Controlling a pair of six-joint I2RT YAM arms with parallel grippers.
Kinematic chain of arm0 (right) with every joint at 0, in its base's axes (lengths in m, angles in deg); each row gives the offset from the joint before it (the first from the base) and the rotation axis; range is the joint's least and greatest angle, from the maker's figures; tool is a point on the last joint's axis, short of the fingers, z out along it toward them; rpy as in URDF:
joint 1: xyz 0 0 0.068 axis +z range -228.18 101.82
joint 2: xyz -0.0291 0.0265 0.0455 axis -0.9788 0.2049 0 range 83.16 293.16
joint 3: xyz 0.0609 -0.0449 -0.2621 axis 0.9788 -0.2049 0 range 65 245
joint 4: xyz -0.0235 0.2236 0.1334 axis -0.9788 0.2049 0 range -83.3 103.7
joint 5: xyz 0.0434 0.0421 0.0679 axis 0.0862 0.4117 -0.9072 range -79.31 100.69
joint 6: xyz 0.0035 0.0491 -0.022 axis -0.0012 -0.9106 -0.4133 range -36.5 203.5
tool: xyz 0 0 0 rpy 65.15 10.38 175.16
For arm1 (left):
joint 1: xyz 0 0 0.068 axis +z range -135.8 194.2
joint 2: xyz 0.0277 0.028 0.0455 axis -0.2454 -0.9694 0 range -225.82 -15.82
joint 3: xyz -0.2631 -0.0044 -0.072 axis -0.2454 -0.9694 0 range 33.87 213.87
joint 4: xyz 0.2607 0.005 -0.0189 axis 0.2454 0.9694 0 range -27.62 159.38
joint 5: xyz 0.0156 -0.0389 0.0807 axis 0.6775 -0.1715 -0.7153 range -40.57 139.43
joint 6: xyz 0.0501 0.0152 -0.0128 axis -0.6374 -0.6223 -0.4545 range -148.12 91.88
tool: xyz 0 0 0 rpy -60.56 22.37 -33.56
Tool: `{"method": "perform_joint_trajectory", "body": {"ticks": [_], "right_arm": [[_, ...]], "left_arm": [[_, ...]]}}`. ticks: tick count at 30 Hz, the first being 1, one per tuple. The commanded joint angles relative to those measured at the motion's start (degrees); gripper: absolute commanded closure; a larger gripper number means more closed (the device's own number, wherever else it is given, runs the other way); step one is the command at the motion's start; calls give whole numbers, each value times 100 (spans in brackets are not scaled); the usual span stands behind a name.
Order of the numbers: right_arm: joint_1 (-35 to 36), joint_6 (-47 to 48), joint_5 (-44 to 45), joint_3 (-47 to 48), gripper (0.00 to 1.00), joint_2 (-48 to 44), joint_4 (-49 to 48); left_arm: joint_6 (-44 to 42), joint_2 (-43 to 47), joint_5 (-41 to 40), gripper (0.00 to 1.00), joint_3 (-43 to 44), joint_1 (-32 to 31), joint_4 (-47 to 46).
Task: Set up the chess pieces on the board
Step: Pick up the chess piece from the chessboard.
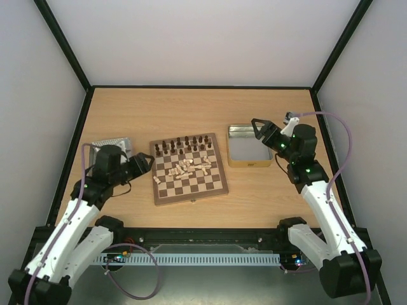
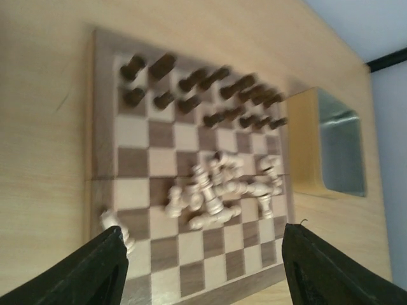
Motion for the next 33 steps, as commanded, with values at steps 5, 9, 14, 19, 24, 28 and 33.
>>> {"method": "perform_joint_trajectory", "body": {"ticks": [5,9,14,19,24,28,33], "right_arm": [[599,447,624,231,43,403,251],[916,552,866,319,49,628,395],[1351,579,1103,270,55,787,366],[1663,560,1287,222,59,940,320],[1763,584,1326,193,60,1038,254],[1776,595,1333,169,62,1071,221],[1777,595,1324,133,63,1067,172]], "left_arm": [[921,-872,-1224,56,-314,-1023,592],[1011,-1373,-1253,58,-371,-1224,285],[995,-1849,-1300,59,-407,-1235,-42],[804,-2333,-1655,58,-182,-1227,-24],[588,-2808,-1661,57,-13,-1226,-14],[551,-3002,-1680,60,0,-1226,-137],[497,-3228,-1773,69,129,-1226,-214]]}}
